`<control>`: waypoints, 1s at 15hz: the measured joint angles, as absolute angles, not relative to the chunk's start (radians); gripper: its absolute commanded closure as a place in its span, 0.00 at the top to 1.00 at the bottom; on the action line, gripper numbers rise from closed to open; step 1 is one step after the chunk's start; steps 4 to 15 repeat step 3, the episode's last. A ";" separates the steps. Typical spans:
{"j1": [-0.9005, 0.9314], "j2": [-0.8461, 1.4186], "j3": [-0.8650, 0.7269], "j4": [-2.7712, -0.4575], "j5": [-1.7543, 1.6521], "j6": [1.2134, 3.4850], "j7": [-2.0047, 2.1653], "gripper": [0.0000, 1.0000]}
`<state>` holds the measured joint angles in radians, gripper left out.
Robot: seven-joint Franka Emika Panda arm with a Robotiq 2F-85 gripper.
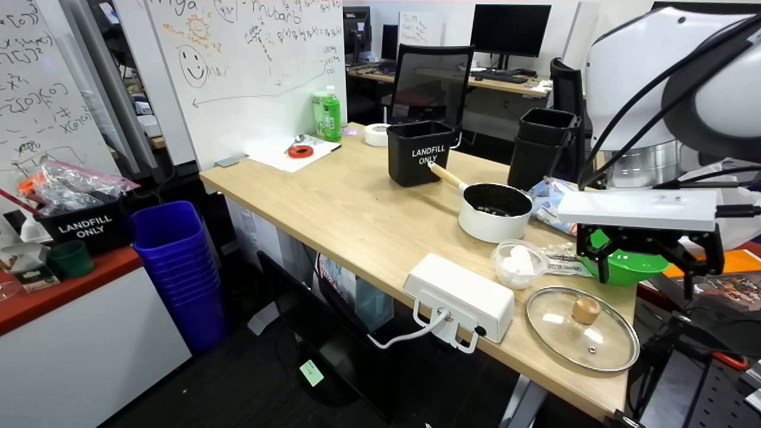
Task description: Remove the glass lid from the white pot
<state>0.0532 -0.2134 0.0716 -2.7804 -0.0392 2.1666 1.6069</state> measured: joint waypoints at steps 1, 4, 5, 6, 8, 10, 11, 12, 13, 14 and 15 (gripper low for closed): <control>0.053 -0.211 0.072 -2.781 -0.039 2.167 1.607 1.00; 0.053 -0.207 0.072 -2.781 -0.039 2.167 1.607 1.00; 0.053 -0.207 0.072 -2.781 -0.039 2.167 1.607 1.00; 0.053 -0.207 0.072 -2.781 -0.039 2.167 1.607 1.00; 0.053 -0.207 0.072 -2.781 -0.039 2.167 1.607 1.00; 0.053 -0.207 0.072 -2.781 -0.039 2.167 1.607 1.00; 0.053 -0.207 0.072 -2.781 -0.039 2.167 1.607 1.00; 0.053 -0.207 0.072 -2.781 -0.039 2.167 1.607 1.00; 0.053 -0.207 0.072 -2.781 -0.039 2.167 1.607 1.00; 0.053 -0.207 0.072 -2.781 -0.039 2.167 1.607 1.00; 0.053 -0.207 0.072 -2.781 -0.039 2.167 1.607 1.00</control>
